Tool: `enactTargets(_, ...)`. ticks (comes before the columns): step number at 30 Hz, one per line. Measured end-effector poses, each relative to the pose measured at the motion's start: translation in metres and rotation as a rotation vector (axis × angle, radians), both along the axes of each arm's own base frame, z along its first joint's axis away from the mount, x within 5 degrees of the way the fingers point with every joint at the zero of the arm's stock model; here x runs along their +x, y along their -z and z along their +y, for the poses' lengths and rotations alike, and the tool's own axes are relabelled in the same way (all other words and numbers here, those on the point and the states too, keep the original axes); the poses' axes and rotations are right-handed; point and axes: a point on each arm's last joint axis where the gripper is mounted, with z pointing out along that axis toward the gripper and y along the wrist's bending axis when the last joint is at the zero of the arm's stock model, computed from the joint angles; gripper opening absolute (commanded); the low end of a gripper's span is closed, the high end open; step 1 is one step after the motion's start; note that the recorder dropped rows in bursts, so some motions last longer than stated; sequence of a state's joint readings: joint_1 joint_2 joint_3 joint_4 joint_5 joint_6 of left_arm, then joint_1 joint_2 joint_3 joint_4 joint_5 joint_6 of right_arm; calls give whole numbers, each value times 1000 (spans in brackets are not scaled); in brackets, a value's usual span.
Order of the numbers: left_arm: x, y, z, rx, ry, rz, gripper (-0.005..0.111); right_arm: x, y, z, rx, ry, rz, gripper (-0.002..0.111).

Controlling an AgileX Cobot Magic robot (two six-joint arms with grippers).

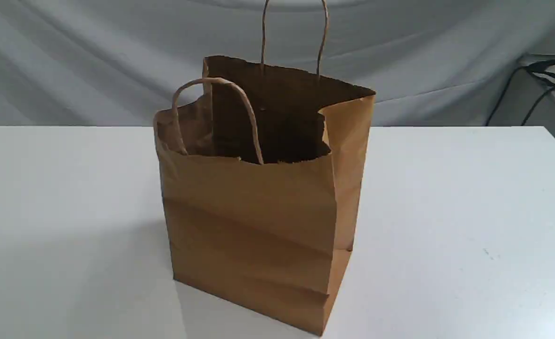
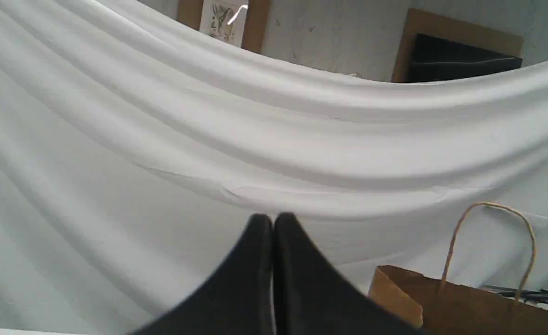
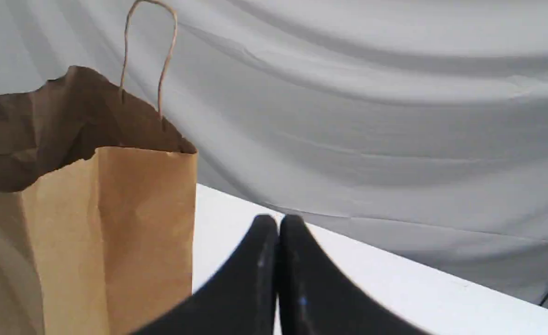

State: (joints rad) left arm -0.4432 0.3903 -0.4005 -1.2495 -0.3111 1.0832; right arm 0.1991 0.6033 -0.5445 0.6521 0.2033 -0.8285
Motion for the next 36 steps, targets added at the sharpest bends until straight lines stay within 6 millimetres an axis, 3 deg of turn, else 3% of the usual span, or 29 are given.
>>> enactTargets(27,0,0,0,1,-4,-2,0,0,0,0,6,0,3,0)
enactTargets(31,-2,-6,-2,198,-25,-96,0,0,1,-1,-36,1,-6,0)
enactTargets(36,-7,-16,-10,650,-77,-314,0,1,4,-6,-367,10,-72,0)
